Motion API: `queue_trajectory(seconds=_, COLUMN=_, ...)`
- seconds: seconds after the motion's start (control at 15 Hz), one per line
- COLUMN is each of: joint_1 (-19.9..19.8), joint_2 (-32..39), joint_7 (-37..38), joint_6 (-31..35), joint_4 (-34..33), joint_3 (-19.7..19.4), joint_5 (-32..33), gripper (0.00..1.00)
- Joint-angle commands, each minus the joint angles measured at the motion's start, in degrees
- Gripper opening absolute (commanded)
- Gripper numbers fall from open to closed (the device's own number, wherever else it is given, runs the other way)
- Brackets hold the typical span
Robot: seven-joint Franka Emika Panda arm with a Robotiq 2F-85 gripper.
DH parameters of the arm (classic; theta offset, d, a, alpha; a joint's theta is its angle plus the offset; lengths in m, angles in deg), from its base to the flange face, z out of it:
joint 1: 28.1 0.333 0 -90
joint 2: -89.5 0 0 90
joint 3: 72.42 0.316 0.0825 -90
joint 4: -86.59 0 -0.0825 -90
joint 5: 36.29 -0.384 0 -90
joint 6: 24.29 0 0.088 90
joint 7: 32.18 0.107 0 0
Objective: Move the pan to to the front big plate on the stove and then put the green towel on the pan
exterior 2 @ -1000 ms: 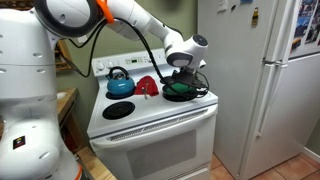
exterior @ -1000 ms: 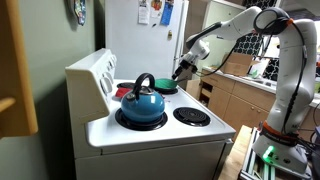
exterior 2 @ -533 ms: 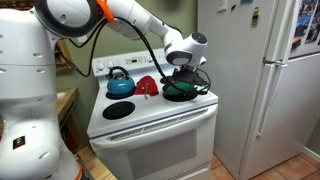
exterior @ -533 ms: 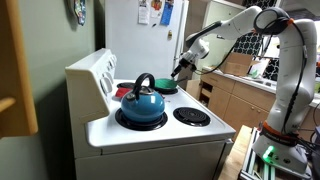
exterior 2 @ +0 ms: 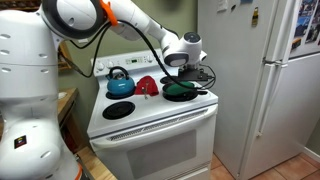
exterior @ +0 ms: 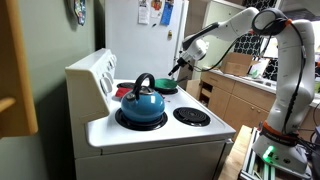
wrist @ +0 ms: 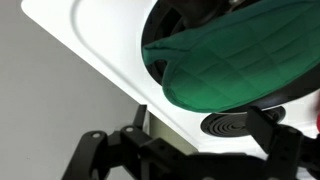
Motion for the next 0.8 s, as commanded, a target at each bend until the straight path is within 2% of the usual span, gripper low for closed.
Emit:
queue_trajectory(seconds=0.0, joint_1=1.4, joint_2=2.0, joint_7=4.2, joint_6=7.5, joint_4=0.9, joint_3=-0.7, joint_5=5.8, gripper=1.00)
queue_trajectory(seconds=0.13, joint_1=2.0, joint_2=2.6, joint_7=10.2, joint_6=10.5, joint_4=1.5, joint_3=-1.1, joint_5=10.3, gripper=1.00)
queue_trajectory(seconds=0.33, joint_1=2.7, joint_2=2.4, joint_7=23.1, joint_6=11.0, joint_4=2.9, joint_3=-2.6, joint_5=21.4, gripper=1.00)
queue_trajectory(seconds=0.47, joint_1=3.6, joint_2=2.1, joint_7=32.2, joint_6=7.3, joint_4=2.7, joint_3=-4.4, joint_5=28.5, gripper=1.00)
queue_trajectory(seconds=0.73, joint_1=1.7, joint_2=1.9, joint_7=42.4, joint_6=2.1, joint_4=1.0, joint_3=-2.1, joint_5=35.5, gripper=1.00)
